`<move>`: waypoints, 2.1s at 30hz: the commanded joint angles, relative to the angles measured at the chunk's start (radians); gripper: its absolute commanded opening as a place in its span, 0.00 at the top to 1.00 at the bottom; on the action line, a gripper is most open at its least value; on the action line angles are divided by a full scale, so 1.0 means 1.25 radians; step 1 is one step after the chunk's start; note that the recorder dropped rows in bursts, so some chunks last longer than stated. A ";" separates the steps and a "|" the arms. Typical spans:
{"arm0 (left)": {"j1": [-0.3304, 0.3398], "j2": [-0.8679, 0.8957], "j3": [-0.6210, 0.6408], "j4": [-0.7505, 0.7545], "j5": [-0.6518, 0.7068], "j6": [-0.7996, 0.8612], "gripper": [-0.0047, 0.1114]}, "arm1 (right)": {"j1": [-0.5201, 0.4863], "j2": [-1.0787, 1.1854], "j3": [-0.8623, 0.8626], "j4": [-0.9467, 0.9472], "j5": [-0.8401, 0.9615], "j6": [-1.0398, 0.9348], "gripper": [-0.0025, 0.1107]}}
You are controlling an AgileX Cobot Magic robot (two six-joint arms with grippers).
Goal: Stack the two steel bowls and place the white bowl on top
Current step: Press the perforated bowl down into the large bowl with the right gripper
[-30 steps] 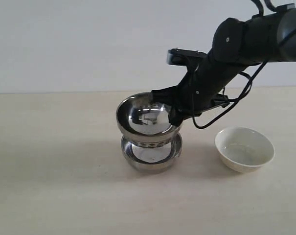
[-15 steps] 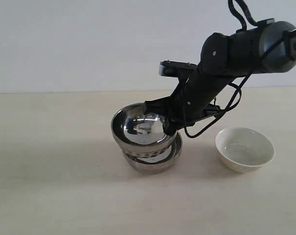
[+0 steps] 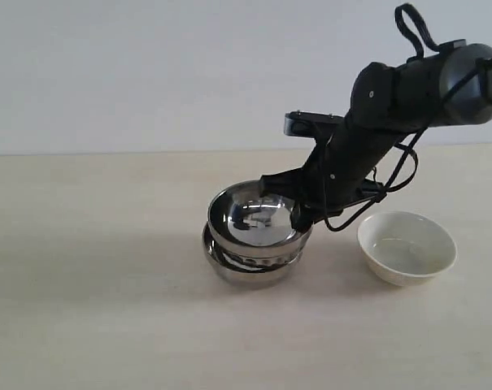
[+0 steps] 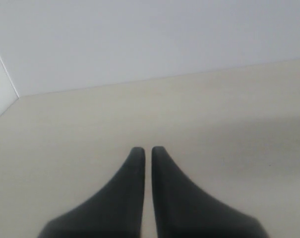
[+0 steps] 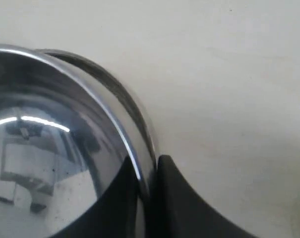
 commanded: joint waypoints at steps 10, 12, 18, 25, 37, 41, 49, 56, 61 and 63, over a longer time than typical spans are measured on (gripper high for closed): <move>0.002 -0.003 0.003 -0.005 -0.006 -0.008 0.93 | 0.008 0.041 0.002 0.130 -0.054 -0.093 0.98; 0.002 -0.003 0.003 -0.005 -0.006 -0.008 0.93 | 0.008 0.041 0.002 0.132 -0.054 -0.092 0.98; 0.002 -0.003 0.003 -0.005 -0.006 -0.008 0.93 | 0.008 0.025 0.002 0.132 -0.046 -0.092 0.98; 0.002 -0.003 0.003 -0.005 -0.006 -0.008 0.93 | 0.008 -0.030 0.002 0.130 -0.025 -0.092 0.98; 0.002 -0.003 0.003 -0.005 -0.006 -0.008 0.93 | 0.017 -0.038 0.002 0.144 -0.027 -0.091 0.98; 0.002 -0.003 0.003 -0.005 -0.006 -0.008 0.93 | 0.035 -0.038 0.002 0.144 -0.050 -0.091 0.98; 0.002 -0.003 0.003 -0.005 -0.006 -0.008 0.93 | 0.042 -0.038 0.002 0.131 -0.039 -0.091 0.98; 0.002 -0.003 0.003 -0.005 -0.006 -0.008 0.93 | 0.042 -0.038 0.002 0.120 -0.028 -0.084 0.98; 0.002 -0.003 0.003 -0.005 -0.006 -0.008 0.93 | 0.042 -0.038 0.002 0.119 -0.026 -0.084 0.98; 0.002 -0.003 0.003 -0.005 -0.006 -0.008 0.93 | 0.042 -0.038 0.008 0.119 -0.031 -0.082 0.98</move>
